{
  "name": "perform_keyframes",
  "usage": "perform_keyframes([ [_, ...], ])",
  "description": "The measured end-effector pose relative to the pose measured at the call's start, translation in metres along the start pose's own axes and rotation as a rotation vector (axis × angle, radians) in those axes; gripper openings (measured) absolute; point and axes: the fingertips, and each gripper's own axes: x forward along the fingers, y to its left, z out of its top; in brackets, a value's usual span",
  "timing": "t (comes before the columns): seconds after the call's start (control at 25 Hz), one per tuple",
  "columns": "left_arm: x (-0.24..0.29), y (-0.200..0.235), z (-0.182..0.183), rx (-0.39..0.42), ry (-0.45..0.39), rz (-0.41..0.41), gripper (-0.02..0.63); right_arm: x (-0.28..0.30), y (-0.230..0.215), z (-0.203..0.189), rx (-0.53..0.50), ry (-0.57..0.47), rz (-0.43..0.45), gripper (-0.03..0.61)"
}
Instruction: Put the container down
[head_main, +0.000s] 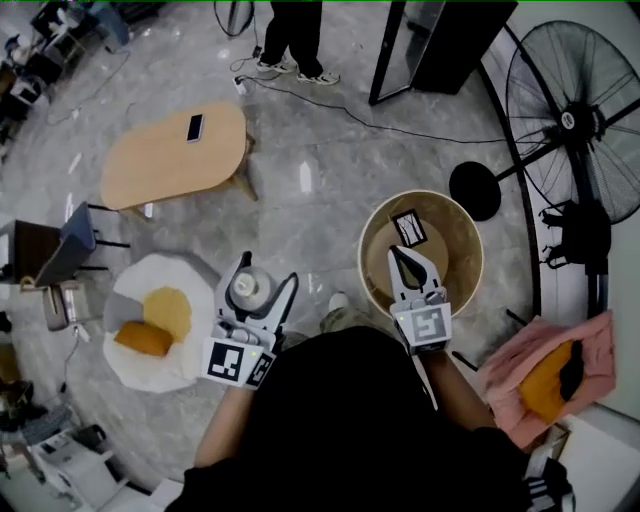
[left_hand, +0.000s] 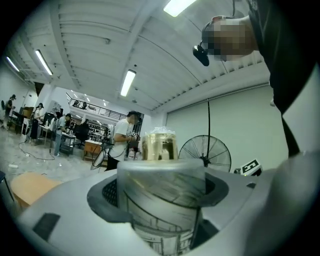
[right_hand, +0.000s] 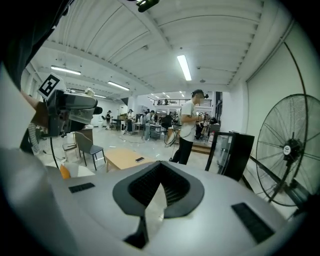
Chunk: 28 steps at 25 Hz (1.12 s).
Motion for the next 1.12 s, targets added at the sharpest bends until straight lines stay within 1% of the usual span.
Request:
perform_keyframes([
  [0.12, 0.035, -0.002, -0.003, -0.005, 0.029, -0.067, 0.35, 0.002, -0.025, -0.008, 0.02, 0.039, -0.079, 0.021],
  [0.2, 0.064, -0.005, -0.008, -0.004, 0.047, -0.136, 0.35, 0.0, -0.043, -0.017, 0.062, 0.067, -0.156, 0.021],
  [0.32, 0.107, -0.005, -0.021, -0.017, 0.083, -0.258, 0.35, -0.002, -0.06, -0.024, 0.166, 0.086, -0.249, 0.021],
  [0.44, 0.148, -0.004, -0.045, 0.0, 0.142, -0.398, 0.35, 0.003, -0.073, -0.035, 0.2, 0.112, -0.352, 0.021],
  [0.56, 0.182, -0.008, -0.072, 0.009, 0.215, -0.549, 0.35, 0.001, -0.084, -0.048, 0.249, 0.145, -0.49, 0.021],
  [0.68, 0.199, -0.018, -0.089, 0.01, 0.271, -0.67, 0.35, -0.013, -0.086, -0.053, 0.344, 0.136, -0.635, 0.021],
  [0.88, 0.235, -0.036, -0.108, 0.051, 0.329, -0.832, 0.35, -0.023, -0.096, -0.06, 0.428, 0.117, -0.842, 0.021],
  [1.04, 0.245, -0.059, -0.12, 0.071, 0.341, -0.955, 0.35, -0.035, -0.092, -0.067, 0.47, 0.109, -0.955, 0.021],
  [1.12, 0.248, -0.07, -0.125, 0.094, 0.345, -0.992, 0.35, -0.042, -0.089, -0.07, 0.473, 0.112, -0.988, 0.021],
])
